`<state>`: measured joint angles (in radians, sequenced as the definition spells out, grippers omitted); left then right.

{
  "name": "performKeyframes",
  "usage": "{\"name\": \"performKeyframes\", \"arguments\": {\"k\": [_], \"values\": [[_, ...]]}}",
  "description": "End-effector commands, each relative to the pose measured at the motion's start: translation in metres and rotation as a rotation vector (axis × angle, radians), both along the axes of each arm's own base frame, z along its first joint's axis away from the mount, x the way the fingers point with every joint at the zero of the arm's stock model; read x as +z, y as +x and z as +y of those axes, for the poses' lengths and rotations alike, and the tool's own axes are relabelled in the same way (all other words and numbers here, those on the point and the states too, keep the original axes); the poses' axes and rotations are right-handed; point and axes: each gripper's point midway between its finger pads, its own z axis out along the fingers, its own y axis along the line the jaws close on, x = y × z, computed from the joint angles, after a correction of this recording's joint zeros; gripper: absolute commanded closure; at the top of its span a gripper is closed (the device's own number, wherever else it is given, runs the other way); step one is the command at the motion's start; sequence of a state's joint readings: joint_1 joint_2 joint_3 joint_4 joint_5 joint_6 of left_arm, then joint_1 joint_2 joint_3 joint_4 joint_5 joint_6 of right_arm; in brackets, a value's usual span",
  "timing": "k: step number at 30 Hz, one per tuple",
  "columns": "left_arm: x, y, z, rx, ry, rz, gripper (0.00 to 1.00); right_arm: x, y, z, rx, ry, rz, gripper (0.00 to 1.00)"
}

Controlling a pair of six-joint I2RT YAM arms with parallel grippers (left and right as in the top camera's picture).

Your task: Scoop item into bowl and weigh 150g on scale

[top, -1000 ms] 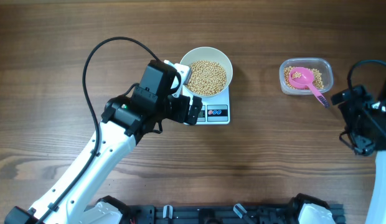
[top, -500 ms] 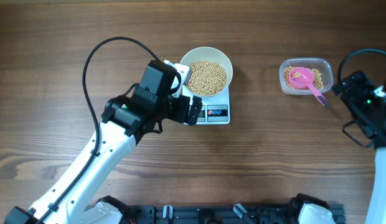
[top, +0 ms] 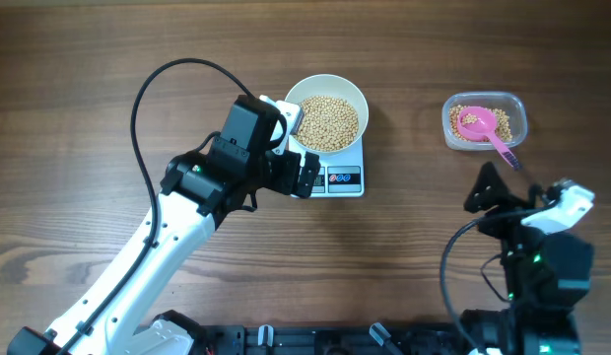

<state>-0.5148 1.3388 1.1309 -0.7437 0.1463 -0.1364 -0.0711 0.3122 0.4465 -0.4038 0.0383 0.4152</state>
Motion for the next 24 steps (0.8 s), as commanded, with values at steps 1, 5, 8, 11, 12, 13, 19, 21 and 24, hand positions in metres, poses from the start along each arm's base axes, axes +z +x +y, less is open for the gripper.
{"name": "performKeyframes", "arguments": {"k": [1,5,8,11,12,13,19,21,24], "values": [[0.007,0.005,0.001,0.015,-0.009,-0.018,0.00,-0.004,0.004,0.008,0.053,-0.122,-0.094,0.00],[0.007,0.005,0.002,0.015,-0.008,-0.019,0.00,-0.014,0.002,0.007,0.039,-0.141,-0.147,0.00],[0.007,0.005,0.002,0.015,-0.008,-0.019,0.00,-0.016,0.000,0.008,0.037,-0.142,-0.183,0.00],[0.007,0.005,0.001,0.015,-0.009,-0.018,0.00,-0.017,-0.002,0.008,0.040,-0.178,-0.212,0.00],[0.007,0.005,0.002,0.015,-0.008,-0.019,0.00,-0.018,-0.002,0.008,0.042,-0.196,-0.222,0.00],[0.007,0.005,0.001,0.015,-0.009,-0.018,0.00,-0.021,-0.002,0.008,0.041,-0.198,-0.234,0.00],[0.007,0.005,0.001,0.015,-0.009,-0.018,0.00,-0.033,0.004,0.008,0.040,-0.218,-0.269,0.00],[0.007,0.005,0.001,0.015,-0.009,-0.018,0.00,-0.033,0.005,0.008,0.042,-0.242,-0.279,0.01],[0.007,0.005,0.002,0.015,-0.008,-0.019,0.00,-0.034,0.006,0.008,0.043,-0.277,-0.294,0.00]]}}
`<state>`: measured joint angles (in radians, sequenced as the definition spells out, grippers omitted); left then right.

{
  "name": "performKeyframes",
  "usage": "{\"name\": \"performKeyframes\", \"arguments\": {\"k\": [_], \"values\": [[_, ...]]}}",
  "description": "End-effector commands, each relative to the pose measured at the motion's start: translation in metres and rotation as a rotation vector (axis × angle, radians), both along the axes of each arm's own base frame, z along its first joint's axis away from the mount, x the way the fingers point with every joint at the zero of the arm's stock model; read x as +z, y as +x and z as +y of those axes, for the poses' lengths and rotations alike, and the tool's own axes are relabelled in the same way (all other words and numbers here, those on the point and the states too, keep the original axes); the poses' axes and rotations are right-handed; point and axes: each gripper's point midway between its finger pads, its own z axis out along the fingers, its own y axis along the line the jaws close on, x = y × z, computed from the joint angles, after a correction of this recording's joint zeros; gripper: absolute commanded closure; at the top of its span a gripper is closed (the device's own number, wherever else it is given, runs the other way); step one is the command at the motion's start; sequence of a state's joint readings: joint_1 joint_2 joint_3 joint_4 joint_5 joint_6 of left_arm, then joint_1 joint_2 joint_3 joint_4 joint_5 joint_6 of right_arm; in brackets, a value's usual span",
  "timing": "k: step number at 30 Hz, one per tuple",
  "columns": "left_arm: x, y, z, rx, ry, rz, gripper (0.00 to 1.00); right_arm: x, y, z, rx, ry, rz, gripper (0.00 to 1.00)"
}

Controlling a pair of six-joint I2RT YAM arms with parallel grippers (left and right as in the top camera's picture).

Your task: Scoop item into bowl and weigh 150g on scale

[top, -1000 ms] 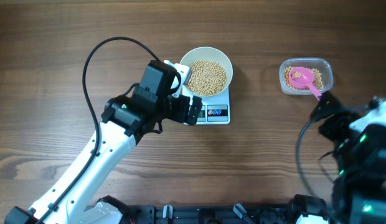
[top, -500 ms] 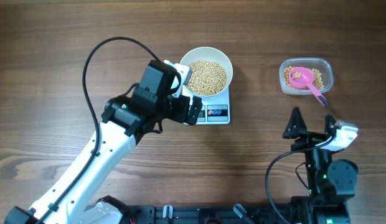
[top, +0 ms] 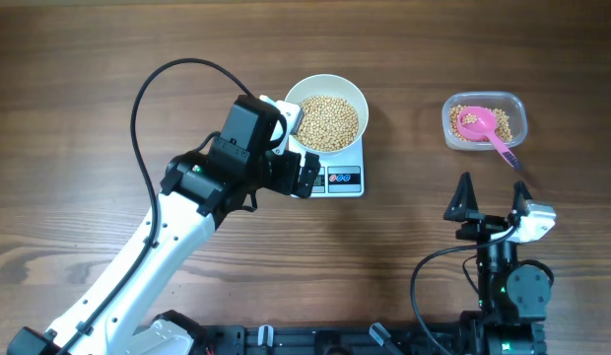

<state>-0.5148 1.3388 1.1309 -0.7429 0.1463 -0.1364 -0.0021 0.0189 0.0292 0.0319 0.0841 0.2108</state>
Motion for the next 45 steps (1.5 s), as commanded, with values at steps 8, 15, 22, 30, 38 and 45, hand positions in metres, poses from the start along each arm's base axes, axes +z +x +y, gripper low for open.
{"name": "performKeyframes", "arguments": {"k": [8,15,22,30,38,45], "values": [[0.007,0.005,0.002,0.015,-0.008,-0.018,0.00,-0.004,0.000,0.002,0.000,-0.160,0.004,0.01],[0.007,0.005,0.002,0.015,-0.008,-0.018,0.00,-0.016,0.001,0.021,0.107,-0.453,0.049,0.00],[0.007,0.005,0.002,0.015,-0.008,-0.018,0.00,-0.016,0.001,0.022,0.117,-0.423,0.049,0.00],[0.007,0.005,0.002,0.015,-0.008,-0.018,0.00,-0.016,0.001,0.018,0.094,-0.288,0.050,0.00],[0.007,0.005,0.002,0.015,-0.008,-0.018,0.00,-0.016,0.001,0.019,0.100,-0.253,0.048,0.00],[0.007,0.005,0.002,0.015,-0.008,-0.018,0.00,-0.016,0.001,0.020,0.107,-0.272,0.048,0.00]]}}
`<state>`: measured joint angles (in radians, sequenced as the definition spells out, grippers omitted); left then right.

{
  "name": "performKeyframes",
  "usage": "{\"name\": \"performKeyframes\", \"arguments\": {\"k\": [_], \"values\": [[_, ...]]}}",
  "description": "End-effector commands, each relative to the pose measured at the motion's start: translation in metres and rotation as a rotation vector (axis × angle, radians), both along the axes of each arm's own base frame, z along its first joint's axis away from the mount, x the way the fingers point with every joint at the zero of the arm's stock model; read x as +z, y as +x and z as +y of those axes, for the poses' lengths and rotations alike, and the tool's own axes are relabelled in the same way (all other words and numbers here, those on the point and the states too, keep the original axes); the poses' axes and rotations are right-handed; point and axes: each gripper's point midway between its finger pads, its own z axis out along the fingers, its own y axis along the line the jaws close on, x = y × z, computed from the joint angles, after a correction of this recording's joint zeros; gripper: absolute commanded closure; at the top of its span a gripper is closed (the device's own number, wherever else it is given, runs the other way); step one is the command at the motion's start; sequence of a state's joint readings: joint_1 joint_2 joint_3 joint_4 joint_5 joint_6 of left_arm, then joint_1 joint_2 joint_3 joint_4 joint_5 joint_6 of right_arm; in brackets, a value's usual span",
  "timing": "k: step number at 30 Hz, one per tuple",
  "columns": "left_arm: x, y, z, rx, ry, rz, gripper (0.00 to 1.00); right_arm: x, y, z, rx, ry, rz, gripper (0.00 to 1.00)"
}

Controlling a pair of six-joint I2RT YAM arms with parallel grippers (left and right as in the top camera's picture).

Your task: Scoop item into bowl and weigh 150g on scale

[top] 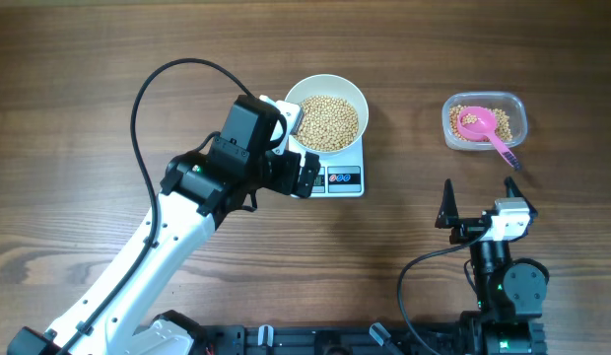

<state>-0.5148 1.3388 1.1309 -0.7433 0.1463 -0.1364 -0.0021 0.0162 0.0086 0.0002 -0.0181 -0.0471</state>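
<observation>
A white bowl (304,91) full of tan beans (329,120) stands on the small white scale (337,179) at the middle back. My left gripper (290,118) is at the bowl's left rim and looks shut on it. A clear tub (517,110) at the back right holds a few beans and a pink scoop (491,130), its handle sticking out over the near edge. My right gripper (473,205) hovers nearer the front, below the tub, apart from the scoop. One dark finger (445,205) shows at its left, and its jaws look spread, with nothing between them.
The left arm (158,247) runs diagonally from the front left to the scale, with a black cable (148,89) looping over it. The right arm's base (508,291) sits at the front right. Bare wooden table (89,59) surrounds everything.
My right gripper has drawn back a little toward the front and shifted left, farther from the tub. The left gripper, bowl, scale and scoop have not moved.
My right gripper was open just below the scoop's handle, the scoop lying in the tub. It then stood lower and centred over its base, and now sits lower still. The left gripper has stayed at the bowl's rim throughout.
</observation>
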Motion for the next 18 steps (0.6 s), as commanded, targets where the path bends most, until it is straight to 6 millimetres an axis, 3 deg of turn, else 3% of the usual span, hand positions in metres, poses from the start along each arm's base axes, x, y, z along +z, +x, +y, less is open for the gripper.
{"name": "performKeyframes", "arguments": {"k": [1,18], "values": [[0.0073,0.0046,0.0015,0.015,-0.008,-0.018,0.00,0.0012,-0.0006,0.0023,0.011,-0.014,-0.009,0.01],[0.0072,0.0046,0.0016,0.015,-0.008,-0.018,0.00,0.0018,-0.0006,0.0022,0.011,-0.031,-0.012,0.00]]}}
